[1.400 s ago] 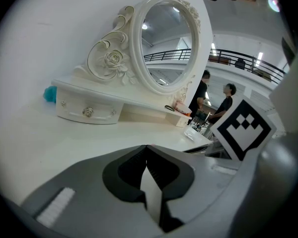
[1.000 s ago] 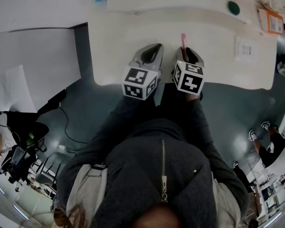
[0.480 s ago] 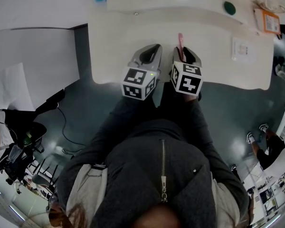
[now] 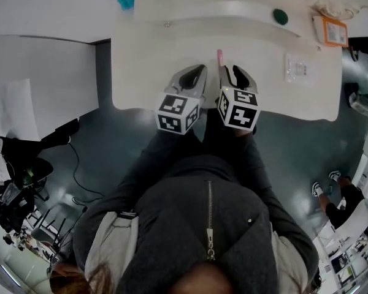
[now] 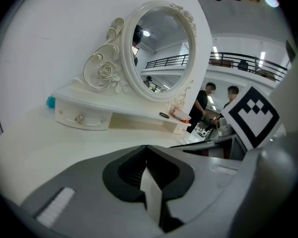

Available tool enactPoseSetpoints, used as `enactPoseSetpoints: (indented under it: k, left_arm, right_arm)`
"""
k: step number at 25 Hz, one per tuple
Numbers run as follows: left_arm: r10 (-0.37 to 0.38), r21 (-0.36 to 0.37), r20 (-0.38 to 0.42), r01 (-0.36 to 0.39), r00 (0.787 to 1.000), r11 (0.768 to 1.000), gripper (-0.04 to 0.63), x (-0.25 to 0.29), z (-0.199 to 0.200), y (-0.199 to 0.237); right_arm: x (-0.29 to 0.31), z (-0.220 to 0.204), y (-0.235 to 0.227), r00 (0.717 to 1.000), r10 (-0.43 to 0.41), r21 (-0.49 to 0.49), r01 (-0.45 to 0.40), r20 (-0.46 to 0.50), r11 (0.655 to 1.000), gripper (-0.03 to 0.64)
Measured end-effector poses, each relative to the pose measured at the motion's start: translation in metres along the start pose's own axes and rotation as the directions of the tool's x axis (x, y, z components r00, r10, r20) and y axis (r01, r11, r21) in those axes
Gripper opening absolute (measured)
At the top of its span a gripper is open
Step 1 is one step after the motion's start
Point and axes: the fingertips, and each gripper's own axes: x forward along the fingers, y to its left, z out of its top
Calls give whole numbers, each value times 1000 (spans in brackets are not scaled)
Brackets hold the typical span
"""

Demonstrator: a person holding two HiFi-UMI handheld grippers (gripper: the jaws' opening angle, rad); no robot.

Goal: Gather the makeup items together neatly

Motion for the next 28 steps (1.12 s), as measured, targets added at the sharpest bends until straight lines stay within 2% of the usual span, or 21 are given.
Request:
enactPoseSetpoints:
  k: [6,11,13,18,20,28]
  left_arm:
    - [-12,15,32,11,999,1000,9,10,11,-32]
    - [-16,27,66,15,998,1000,9,21,20,-60]
    - [-15,33,81,12,997,999,9,24,23,-70]
    - [-17,44,138,11,990,999,9,30,38,-92]
    - [-21,43,156,15,988,999,8,33,42,-99]
    - [-35,38,196,28,980,999,8,44,55,-120]
  right_arm:
    - [-24,20,-18,994,19,9,-20,104,1000,74]
    - [-47,40,-40,975,46,32,-54,217,998,18]
    - [-59,49,-47,956,71,39,-85,283,996,4]
    - [-88,69,-62,883,128,39,-163,451,986,3]
    - [-94,70,-69,871,125,30,-158,476,987,3]
    - [-101,71,-84,854,139,14,-168,501,986,3]
